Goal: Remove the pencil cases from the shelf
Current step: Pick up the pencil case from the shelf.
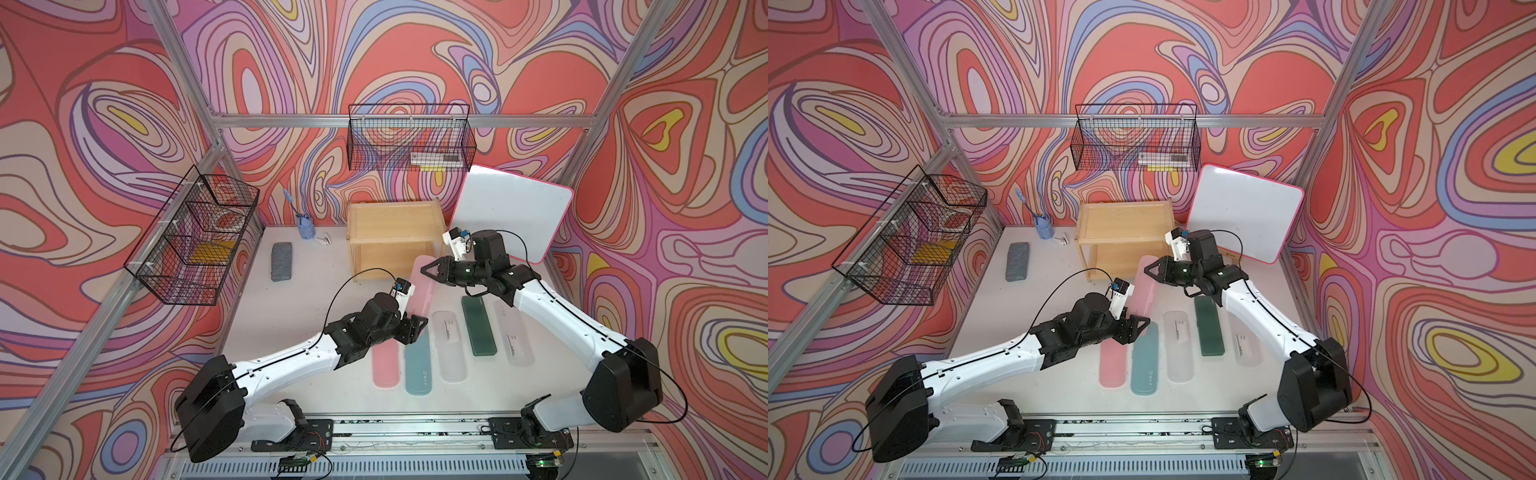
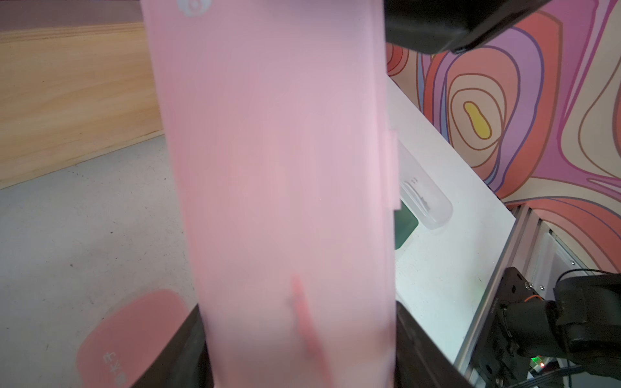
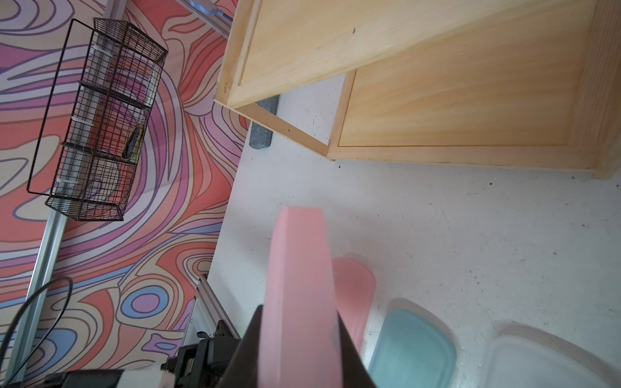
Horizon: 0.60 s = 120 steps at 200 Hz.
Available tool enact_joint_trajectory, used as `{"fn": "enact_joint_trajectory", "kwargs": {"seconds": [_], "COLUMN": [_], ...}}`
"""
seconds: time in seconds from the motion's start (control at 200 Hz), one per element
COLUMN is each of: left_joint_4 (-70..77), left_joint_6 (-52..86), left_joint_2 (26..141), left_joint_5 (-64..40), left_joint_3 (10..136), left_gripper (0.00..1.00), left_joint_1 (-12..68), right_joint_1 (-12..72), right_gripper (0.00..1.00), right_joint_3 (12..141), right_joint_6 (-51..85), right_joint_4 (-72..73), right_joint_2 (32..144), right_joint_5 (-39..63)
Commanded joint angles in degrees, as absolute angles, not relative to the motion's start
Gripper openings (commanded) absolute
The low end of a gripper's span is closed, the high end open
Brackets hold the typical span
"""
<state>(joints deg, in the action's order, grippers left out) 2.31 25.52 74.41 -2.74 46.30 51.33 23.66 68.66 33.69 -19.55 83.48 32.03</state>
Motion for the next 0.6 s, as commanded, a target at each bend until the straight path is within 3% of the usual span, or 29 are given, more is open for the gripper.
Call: {"fn": "enact_joint_trajectory", "kwargs": {"seconds": [0.0, 0.115, 0.18, 0.275, 0.355, 0.431, 0.596], "left_joint_4": [3.9, 3.5, 3.3, 2.6, 1.0, -2.2, -13.9], "left_joint_6": [22.8, 22.7, 22.7, 22.5, 22.1, 21.8, 20.9], "left_joint_2": [75.3, 75.7, 75.7, 75.3, 74.6, 73.6, 69.8], "left_joint_5": [-5.2, -5.5, -5.4, -4.9, -3.2, 0.0, 12.7], "left_joint_3": [48.4, 48.6, 48.7, 48.7, 49.0, 49.5, 51.2], "left_gripper": [0.57, 0.52, 0.5, 0.47, 0.46, 0.43, 0.43], "left_joint_1": [52.1, 52.1, 52.1, 52.1, 52.1, 52.1, 52.1], "right_joint_1": [25.3, 25.8, 25.8, 25.8, 25.9, 25.9, 25.8], "right_gripper": [0.23, 0.24, 0.3, 0.54, 0.83, 0.98, 0.98], "right_joint_3": [67.9, 67.9, 67.9, 67.8, 67.7, 67.5, 68.9], "right_joint_6": [34.3, 34.3, 34.2, 34.1, 34.1, 33.9, 33.0], "right_joint_4": [-17.9, -17.7, -17.7, -17.3, -17.1, -17.0, -19.2], "right_joint_2": [83.5, 83.9, 84.2, 84.4, 84.4, 84.6, 84.8], "right_joint_5": [33.8, 34.0, 33.9, 34.0, 33.1, 32.3, 27.0]}}
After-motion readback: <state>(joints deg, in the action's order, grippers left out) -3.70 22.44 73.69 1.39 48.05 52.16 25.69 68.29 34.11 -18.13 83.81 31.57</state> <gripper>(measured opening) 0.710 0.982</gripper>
